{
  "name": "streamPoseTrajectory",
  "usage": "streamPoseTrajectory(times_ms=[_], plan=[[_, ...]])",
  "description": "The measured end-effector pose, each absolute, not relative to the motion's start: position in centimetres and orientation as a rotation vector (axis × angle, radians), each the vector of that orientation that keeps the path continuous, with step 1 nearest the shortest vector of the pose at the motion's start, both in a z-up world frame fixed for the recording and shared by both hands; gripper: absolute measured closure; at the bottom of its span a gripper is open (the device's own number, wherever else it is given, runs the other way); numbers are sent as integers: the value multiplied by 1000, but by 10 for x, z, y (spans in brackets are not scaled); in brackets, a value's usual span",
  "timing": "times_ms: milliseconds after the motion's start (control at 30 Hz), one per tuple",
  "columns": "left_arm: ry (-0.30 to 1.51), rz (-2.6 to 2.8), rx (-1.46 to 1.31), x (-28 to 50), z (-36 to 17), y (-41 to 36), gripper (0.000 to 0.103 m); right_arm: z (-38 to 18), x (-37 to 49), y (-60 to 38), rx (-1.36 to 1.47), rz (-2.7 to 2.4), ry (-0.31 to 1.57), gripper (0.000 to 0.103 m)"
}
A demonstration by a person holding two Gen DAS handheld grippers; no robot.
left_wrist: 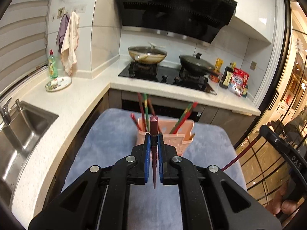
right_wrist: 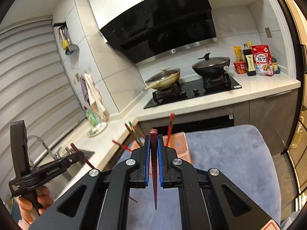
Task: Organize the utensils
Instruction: 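Lift both dark red chopsticks and carry them over the pink holder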
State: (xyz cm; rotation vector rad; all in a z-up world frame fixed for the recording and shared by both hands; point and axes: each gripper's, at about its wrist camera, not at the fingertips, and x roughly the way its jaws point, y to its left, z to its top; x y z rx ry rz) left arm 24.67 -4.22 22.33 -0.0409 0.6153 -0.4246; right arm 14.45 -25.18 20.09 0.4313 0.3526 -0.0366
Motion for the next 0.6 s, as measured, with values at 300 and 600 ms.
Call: streamPoseTrajectory(times_ms=[300,600], plan=[[481,-398,-75,302,280,-56,96,245,218,-279,467,-48,263,96],[487,-363,-64,351,268,-76,96,242,277,-288,462,-62,264,96]])
